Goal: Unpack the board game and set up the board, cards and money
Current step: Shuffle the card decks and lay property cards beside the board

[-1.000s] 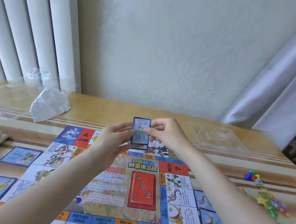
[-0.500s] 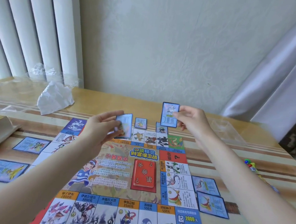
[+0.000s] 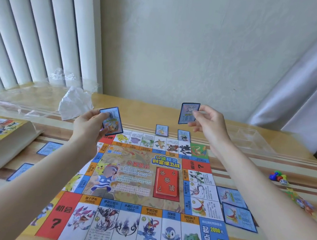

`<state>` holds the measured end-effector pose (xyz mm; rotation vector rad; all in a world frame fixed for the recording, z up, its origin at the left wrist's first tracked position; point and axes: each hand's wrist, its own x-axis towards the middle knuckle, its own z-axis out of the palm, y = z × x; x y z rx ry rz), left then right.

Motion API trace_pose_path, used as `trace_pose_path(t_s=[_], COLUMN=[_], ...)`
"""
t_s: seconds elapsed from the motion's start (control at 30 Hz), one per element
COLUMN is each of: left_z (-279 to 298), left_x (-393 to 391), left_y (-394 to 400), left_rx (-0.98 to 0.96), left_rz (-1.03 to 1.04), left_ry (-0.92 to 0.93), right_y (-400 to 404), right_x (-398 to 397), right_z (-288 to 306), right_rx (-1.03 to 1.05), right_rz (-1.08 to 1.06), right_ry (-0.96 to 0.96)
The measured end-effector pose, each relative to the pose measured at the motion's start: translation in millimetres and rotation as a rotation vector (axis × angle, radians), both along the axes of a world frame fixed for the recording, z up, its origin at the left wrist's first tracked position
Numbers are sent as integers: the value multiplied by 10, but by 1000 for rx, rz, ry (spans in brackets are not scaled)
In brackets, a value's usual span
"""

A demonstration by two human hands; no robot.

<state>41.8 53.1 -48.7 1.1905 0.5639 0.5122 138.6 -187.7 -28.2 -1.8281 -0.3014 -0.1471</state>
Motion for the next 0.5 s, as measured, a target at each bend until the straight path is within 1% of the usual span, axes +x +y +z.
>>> trace_pose_path(t_s=[0.1, 0.17, 0.3, 0.4, 0.5], left_z=[17, 16, -14, -19, -5], left_x=[-116, -212, -445, -618, -782], left_y=[62, 92, 95, 119, 191], left_rx=[23, 46, 138, 174, 183], left_rz=[8, -19, -157, -221, -236], left_ry=[2, 11, 30, 11, 10], right_y=[100, 184, 389, 521, 582], right_x=[-96, -209, -507, -755, -963], right_z=[15, 14, -46, -105, -124], right_rx=[0, -6, -120, -244, -283], right_rz=[42, 89, 261, 423, 538], right_ry=[27, 88, 213, 203, 212])
